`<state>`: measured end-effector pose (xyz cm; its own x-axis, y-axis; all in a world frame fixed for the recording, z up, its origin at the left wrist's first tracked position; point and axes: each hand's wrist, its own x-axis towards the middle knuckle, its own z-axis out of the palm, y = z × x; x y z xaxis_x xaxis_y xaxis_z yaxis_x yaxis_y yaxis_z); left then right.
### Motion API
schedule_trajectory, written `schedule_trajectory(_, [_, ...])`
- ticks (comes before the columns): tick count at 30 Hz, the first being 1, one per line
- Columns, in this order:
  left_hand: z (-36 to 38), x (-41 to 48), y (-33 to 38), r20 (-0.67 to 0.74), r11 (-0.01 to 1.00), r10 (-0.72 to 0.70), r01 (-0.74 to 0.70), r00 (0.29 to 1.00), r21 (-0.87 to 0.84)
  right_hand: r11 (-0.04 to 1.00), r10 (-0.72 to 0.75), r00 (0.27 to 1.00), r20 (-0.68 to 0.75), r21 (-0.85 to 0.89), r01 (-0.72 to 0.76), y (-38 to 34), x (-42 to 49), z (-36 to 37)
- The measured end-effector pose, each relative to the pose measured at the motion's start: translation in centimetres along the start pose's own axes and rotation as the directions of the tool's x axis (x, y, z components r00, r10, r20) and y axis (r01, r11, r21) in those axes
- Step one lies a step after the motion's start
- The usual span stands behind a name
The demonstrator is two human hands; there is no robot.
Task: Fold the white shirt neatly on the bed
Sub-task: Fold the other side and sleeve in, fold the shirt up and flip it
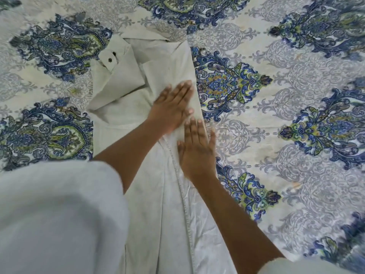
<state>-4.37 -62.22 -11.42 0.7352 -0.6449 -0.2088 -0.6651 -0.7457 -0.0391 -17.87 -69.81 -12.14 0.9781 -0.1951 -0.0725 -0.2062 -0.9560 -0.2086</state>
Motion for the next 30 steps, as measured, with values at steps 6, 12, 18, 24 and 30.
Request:
schedule_trajectory(6, [-1.0, -2.3, 3.7, 0.019, 0.999, -0.041, 0.041, 0.999, -0.02, 0.999, 0.027, 1.0, -0.005, -0.04, -0.027, 2.0, -9.4, 0.1])
schedule_trajectory(12, [2.6, -9.8, 6.2, -0.066, 0.993, 0.041, -0.048, 0.997, -0.105, 0.999, 0.031, 0.999, 0.006, -0.024, -0.031, 1.3, -11.6, 0.7])
schedule_trajectory(18, [0.7, -10.2, 7.3, 0.016, 0.989, -0.046, 0.048, 0.999, -0.143, 1.0, -0.001, 0.998, 0.065, -0.02, 0.002, 2.2, -19.7, 0.5])
schedule_trajectory(24, [-3.1, -11.6, 3.3, -0.174, 0.946, -0.277, 0.237, 0.945, -0.22, 0.997, -0.069, 0.998, 0.011, 0.047, 0.069, 1.6, -15.0, -2.4])
schedule_trajectory(30, [-4.3, -8.9, -4.2, -0.222, 0.821, -0.553, 0.482, 0.803, -0.305, 0.986, -0.164, 0.986, 0.034, 0.026, 0.163, -0.6, -4.3, -1.1])
